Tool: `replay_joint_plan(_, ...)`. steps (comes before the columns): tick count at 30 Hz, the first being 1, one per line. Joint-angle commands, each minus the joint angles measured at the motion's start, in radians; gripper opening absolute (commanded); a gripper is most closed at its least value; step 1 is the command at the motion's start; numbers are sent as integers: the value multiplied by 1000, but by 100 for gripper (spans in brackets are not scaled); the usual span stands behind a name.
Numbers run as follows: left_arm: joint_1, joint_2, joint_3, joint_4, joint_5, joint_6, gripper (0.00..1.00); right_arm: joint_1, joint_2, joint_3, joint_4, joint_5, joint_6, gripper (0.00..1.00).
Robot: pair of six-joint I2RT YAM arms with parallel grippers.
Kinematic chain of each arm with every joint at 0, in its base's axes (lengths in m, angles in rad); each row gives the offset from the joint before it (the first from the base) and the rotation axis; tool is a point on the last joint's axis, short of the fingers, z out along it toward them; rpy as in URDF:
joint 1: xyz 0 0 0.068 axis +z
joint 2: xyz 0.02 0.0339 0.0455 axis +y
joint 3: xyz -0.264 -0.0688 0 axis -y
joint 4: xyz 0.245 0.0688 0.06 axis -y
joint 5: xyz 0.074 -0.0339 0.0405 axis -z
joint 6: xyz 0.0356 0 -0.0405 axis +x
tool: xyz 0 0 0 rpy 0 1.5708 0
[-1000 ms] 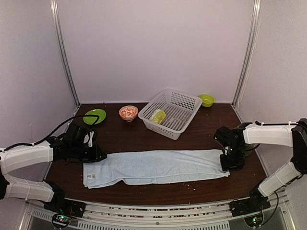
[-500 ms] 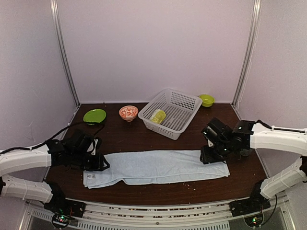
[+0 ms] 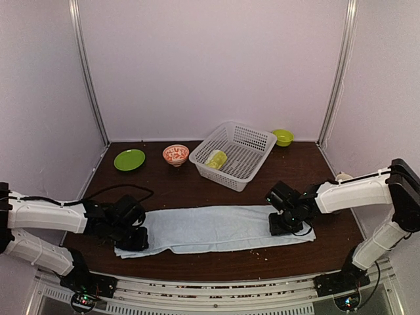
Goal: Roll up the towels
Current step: Adjust the towel at the center of the board, then smooth out the towel at the center of the board.
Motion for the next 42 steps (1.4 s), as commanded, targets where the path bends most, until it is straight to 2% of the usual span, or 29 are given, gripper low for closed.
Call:
replay_joint_plan(1,-3,-3,-76,-10,9,-44,0,-15,1,-112,13,-46,39,47)
replay_joint_plan(7,-3,-98,-141,-82,24,-106,0,-10,-90,-203,44,-77,97,47)
replay_joint_plan(14,-4,-267,-136,-328,-66,-163,0,-10,-233,-290,10,-50,148,50)
replay_joint_plan(18,-3,-311,-149,-349,-65,-154,0,-10,-264,-298,1,-67,134,51)
replay_joint_plan(23,-2,-309,-54,-383,-41,-100,0,8,-372,-192,-119,-76,71,59)
replay_joint_plan(26,-3,-327,75,-432,-47,-48,0,8,-435,-79,-214,-52,30,63)
replay_joint_plan(27,-3,-328,124,-444,-52,-30,4,5,-445,-41,-238,-33,14,63)
replay_joint_plan(30,-3,-294,252,-440,-75,20,13,-29,-437,32,-248,5,-25,63)
replay_joint_plan(33,-3,-194,324,-339,-67,76,15,-83,-376,50,-195,0,-45,60)
replay_joint_plan(35,-3,-91,352,-261,-28,103,11,-112,-317,41,-140,0,-54,57)
replay_joint_plan(37,-3,48,371,-203,9,120,0,-136,-245,39,-106,-13,-57,54)
replay_joint_plan(42,-10,208,322,-75,65,139,0,-196,-110,-10,-28,-40,-42,47)
